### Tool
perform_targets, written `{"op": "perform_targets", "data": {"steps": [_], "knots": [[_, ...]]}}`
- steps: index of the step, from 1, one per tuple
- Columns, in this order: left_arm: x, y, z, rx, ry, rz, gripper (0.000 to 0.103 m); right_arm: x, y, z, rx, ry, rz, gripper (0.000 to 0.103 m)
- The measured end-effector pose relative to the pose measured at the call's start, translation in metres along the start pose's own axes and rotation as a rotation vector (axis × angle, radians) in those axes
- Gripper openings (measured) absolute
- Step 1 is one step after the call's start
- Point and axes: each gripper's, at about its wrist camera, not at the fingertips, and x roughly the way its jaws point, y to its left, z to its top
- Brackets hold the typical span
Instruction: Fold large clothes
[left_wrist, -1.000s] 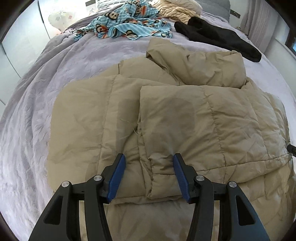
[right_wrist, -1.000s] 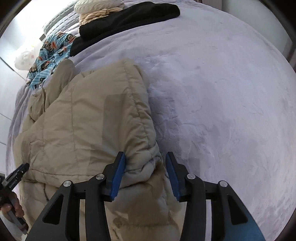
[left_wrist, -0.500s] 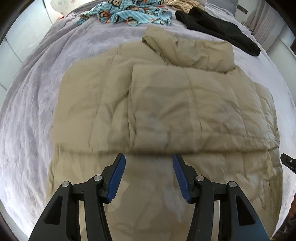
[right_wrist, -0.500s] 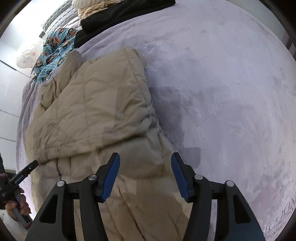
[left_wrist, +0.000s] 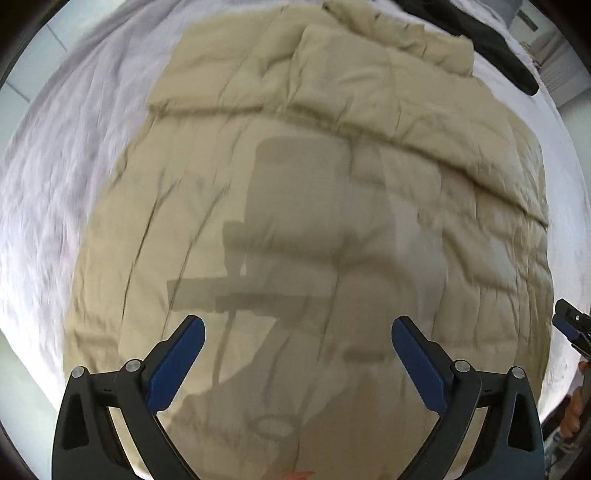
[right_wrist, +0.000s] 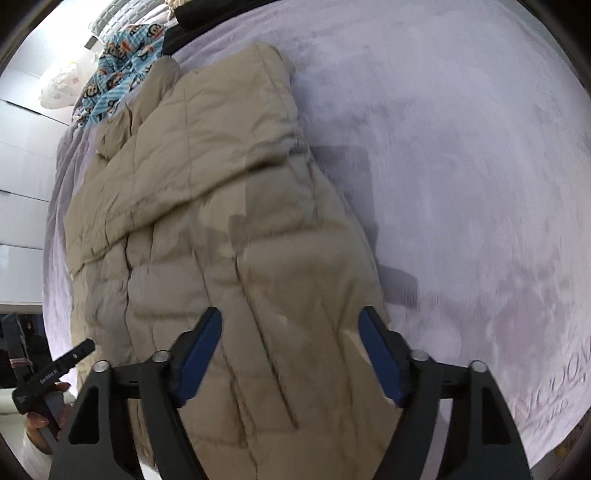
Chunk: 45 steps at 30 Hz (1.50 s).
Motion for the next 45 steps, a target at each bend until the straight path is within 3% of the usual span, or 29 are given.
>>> {"op": "perform_targets", "data": {"steps": [5, 7, 15, 26, 30, 34, 39, 45], "knots": [[-0.004, 0.014, -0.024, 0.017, 0.037, -0.007, 0.101, -0.006, 0.005, -0.029, 0.039, 0.012, -0.012, 0.082], [-0.005, 0.022, -0.033, 0.032, 0.048, -0.006, 0.101, -0.007, 0.009, -0.042, 0.059, 0.012, -0.013, 0.09], [-0.015, 0.07, -0.071, 0.047, 0.081, -0.058, 0.101, -0.005, 0.032, -0.102, 0.124, 0.049, -0.016, 0.09], [-0.018, 0.126, -0.103, 0.019, 0.1, -0.112, 0.101, -0.023, 0.044, -0.155, 0.228, 0.008, -0.011, 0.09], [-0.026, 0.147, -0.113, -0.025, 0.082, -0.112, 0.101, -0.022, 0.034, -0.167, 0.278, 0.065, 0.017, 0.091], [-0.031, 0.165, -0.118, -0.107, 0.065, -0.135, 0.101, -0.02, 0.015, -0.169, 0.363, 0.087, 0.107, 0.091], [-0.02, 0.185, -0.135, -0.225, 0.091, -0.225, 0.101, -0.021, -0.01, -0.167, 0.406, 0.066, 0.136, 0.091], [-0.007, 0.204, -0.157, -0.385, 0.102, -0.325, 0.101, -0.013, -0.048, -0.173, 0.547, 0.055, 0.164, 0.091]]}}
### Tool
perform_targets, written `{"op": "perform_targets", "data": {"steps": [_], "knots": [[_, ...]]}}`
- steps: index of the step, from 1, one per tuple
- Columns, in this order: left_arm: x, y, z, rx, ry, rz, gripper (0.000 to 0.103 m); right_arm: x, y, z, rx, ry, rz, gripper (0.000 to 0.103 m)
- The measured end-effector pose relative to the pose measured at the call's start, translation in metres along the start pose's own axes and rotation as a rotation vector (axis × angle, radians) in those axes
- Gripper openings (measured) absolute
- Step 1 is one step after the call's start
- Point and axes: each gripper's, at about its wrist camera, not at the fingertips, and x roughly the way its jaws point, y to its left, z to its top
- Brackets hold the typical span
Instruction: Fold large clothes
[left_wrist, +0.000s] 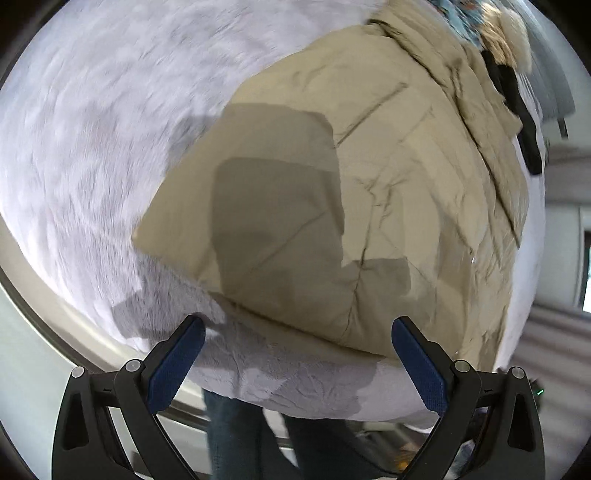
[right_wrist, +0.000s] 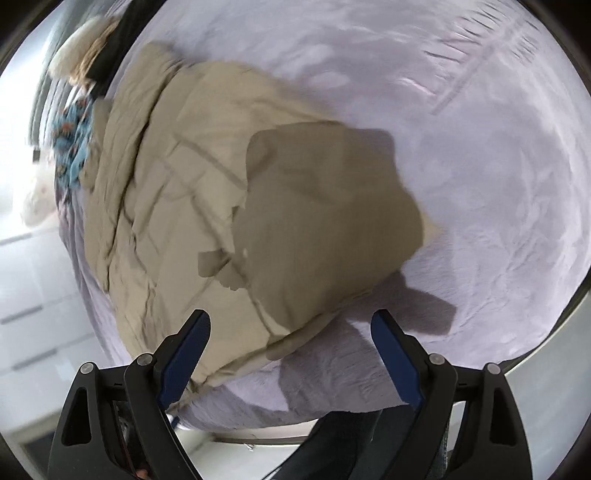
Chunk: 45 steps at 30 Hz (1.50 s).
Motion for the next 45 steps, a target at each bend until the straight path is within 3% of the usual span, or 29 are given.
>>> {"op": "perform_targets", "data": {"steps": [7, 10, 14, 19, 21, 23, 24, 26, 28, 30, 31, 34, 35, 37, 45], "knots": [[0.003, 0.013, 0.008, -0.058, 0.002, -0.04, 0.101, 0.015, -0.023, 0.009, 0.12, 0.021, 0.07, 0.091], [0.014, 0.001, 0.013, -0.058, -0.004, -0.052, 0.101, 0.019, -0.021, 0.011, 0.12, 0.024, 0.095, 0.091], [0.013, 0.002, 0.021, -0.088, -0.019, -0.111, 0.101, 0.024, -0.018, 0.013, 0.142, 0.026, 0.194, 0.091], [0.014, -0.015, 0.027, -0.037, -0.036, -0.149, 0.101, 0.034, -0.009, 0.013, 0.159, 0.027, 0.242, 0.091], [0.017, -0.022, 0.028, -0.017, -0.035, -0.153, 0.095, 0.034, -0.005, 0.013, 0.148, 0.019, 0.239, 0.091], [0.018, -0.024, 0.029, 0.011, -0.019, -0.156, 0.082, 0.033, -0.004, 0.013, 0.143, 0.008, 0.227, 0.09], [0.019, -0.025, 0.029, 0.025, -0.014, -0.153, 0.077, 0.033, -0.004, 0.013, 0.147, 0.003, 0.227, 0.085], [0.022, -0.03, 0.03, 0.064, 0.007, -0.151, 0.051, 0.033, -0.006, 0.013, 0.157, 0.0, 0.232, 0.068], [0.025, -0.033, 0.031, 0.095, 0.022, -0.145, 0.035, 0.036, -0.006, 0.012, 0.161, 0.001, 0.237, 0.062], [0.024, -0.034, 0.032, 0.117, 0.027, -0.143, 0.033, 0.037, -0.004, 0.01, 0.151, -0.003, 0.241, 0.054], [0.021, -0.034, 0.034, 0.123, 0.024, -0.15, 0.027, 0.038, -0.002, 0.01, 0.144, -0.007, 0.235, 0.051], [0.014, -0.034, 0.037, 0.138, 0.014, -0.171, 0.02, 0.037, 0.002, 0.01, 0.126, -0.033, 0.2, 0.027], [0.01, -0.035, 0.039, 0.145, 0.007, -0.184, 0.013, 0.036, 0.002, 0.01, 0.128, -0.039, 0.193, 0.02], [-0.001, -0.038, 0.04, 0.171, -0.013, -0.213, 0.013, 0.034, 0.004, 0.01, 0.13, -0.058, 0.182, 0.012], [-0.031, -0.056, 0.053, 0.235, -0.08, -0.26, 0.013, 0.009, 0.033, 0.01, -0.009, -0.13, 0.127, 0.009]]}}
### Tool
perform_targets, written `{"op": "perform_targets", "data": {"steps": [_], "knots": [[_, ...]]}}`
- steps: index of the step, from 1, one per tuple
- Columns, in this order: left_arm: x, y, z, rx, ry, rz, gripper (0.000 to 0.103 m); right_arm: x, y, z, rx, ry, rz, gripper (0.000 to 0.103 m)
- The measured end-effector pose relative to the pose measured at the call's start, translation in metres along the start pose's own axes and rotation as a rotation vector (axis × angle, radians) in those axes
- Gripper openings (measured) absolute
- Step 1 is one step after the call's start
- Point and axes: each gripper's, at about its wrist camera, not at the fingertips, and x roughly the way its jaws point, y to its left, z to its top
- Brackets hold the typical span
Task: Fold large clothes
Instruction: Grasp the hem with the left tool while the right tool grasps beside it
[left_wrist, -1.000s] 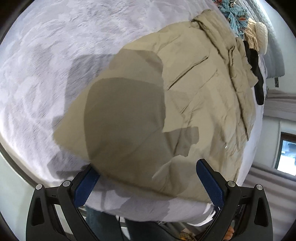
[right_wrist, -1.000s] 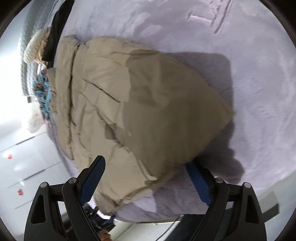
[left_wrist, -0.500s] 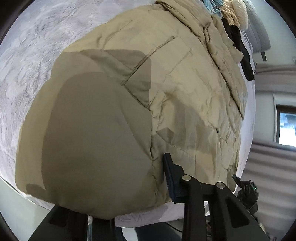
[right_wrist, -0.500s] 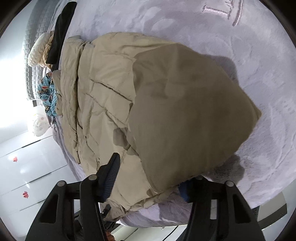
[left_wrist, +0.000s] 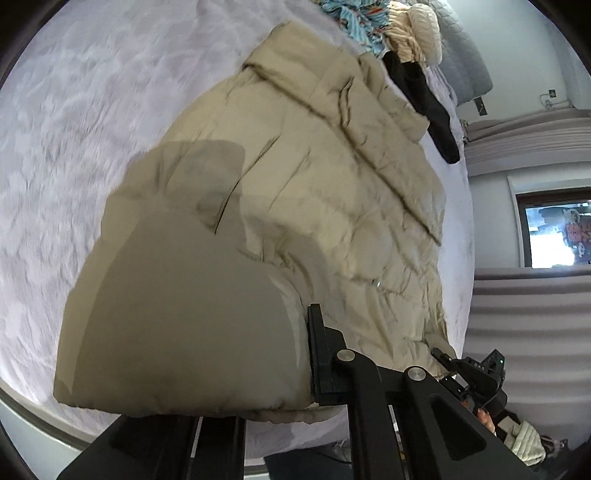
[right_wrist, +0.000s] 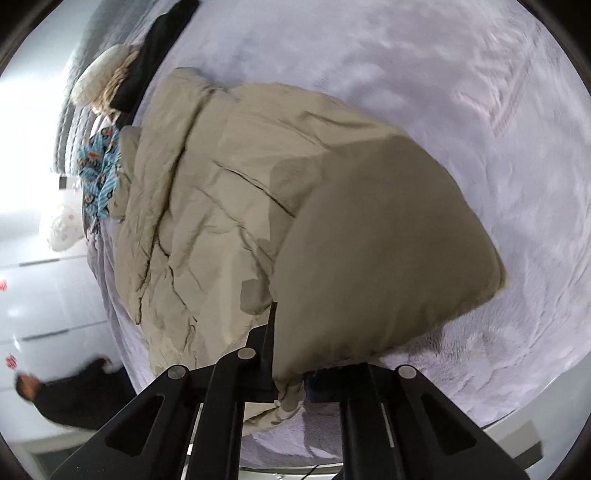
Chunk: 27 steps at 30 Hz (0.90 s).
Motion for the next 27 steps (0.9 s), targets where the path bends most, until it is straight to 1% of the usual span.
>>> {"op": "perform_targets", "data": {"steps": [5, 10, 14, 22, 27], "knots": [[-0.005, -0.009, 0.018, -0.018, -0.026, 0.014, 0.013, -0.004, 0.021, 0.014, -0.079, 0.001, -0.003, 0.009], [-0.004, -0.022, 0.037, -0.053, -0.04, 0.019, 0.013, -0.001, 0.037, 0.029, -0.084, 0.031, 0.022, 0.009], [0.001, -0.032, 0.048, -0.098, -0.062, 0.023, 0.013, 0.0, 0.048, 0.042, -0.118, 0.063, 0.034, 0.009], [0.004, -0.042, 0.054, -0.149, -0.11, 0.08, 0.013, 0.009, 0.061, 0.064, -0.168, 0.124, 0.062, 0.009], [0.008, -0.042, 0.06, -0.139, -0.102, 0.085, 0.013, 0.012, 0.066, 0.071, -0.171, 0.123, 0.057, 0.009]]}}
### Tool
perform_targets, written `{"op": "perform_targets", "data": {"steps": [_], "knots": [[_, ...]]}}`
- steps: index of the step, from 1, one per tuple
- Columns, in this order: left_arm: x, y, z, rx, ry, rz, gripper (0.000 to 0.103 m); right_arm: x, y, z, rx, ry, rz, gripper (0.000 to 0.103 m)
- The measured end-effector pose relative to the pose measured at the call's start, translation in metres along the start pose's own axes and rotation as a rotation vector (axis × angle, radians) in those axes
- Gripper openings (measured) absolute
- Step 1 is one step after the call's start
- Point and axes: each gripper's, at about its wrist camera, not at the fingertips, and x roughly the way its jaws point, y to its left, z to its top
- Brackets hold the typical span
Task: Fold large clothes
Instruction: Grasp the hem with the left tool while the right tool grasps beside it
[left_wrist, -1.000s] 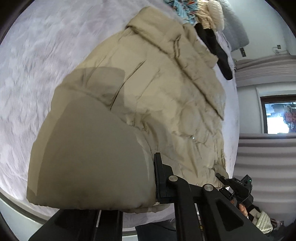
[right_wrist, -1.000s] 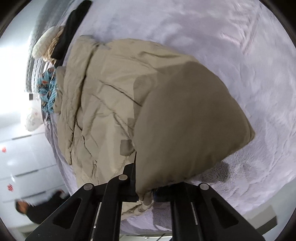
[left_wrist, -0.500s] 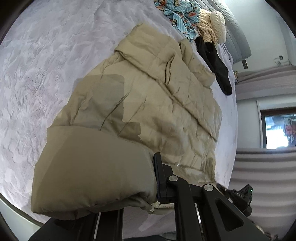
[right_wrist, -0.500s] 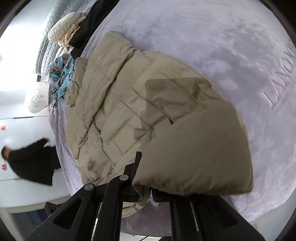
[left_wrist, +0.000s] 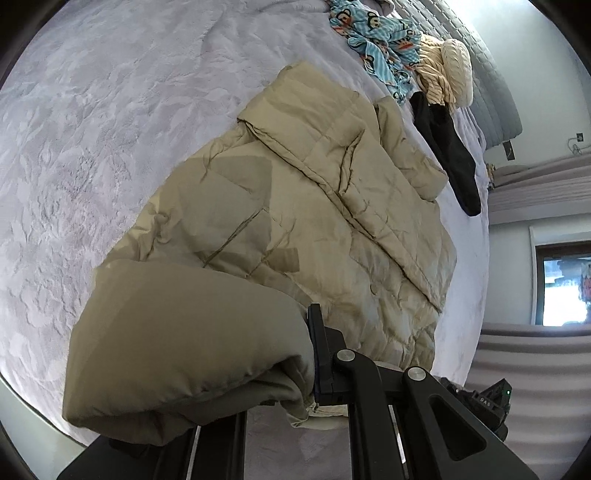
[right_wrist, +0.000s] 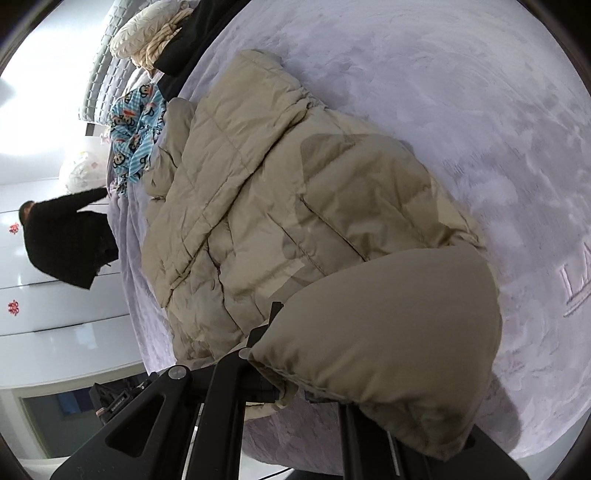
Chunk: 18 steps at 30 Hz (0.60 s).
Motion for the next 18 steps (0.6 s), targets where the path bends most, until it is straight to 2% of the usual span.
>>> {"op": "perform_targets", "data": {"steps": [10, 18], "knots": [[0.011, -0.01, 0.022, 0.089, 0.065, 0.015, 0.013, -0.005, 0.012, 0.0, 0.047, -0.088, -0.018, 0.009], [0.015, -0.011, 0.033, 0.099, 0.084, 0.008, 0.013, -0.003, 0.016, 0.0, 0.066, -0.11, -0.041, 0.009]]}}
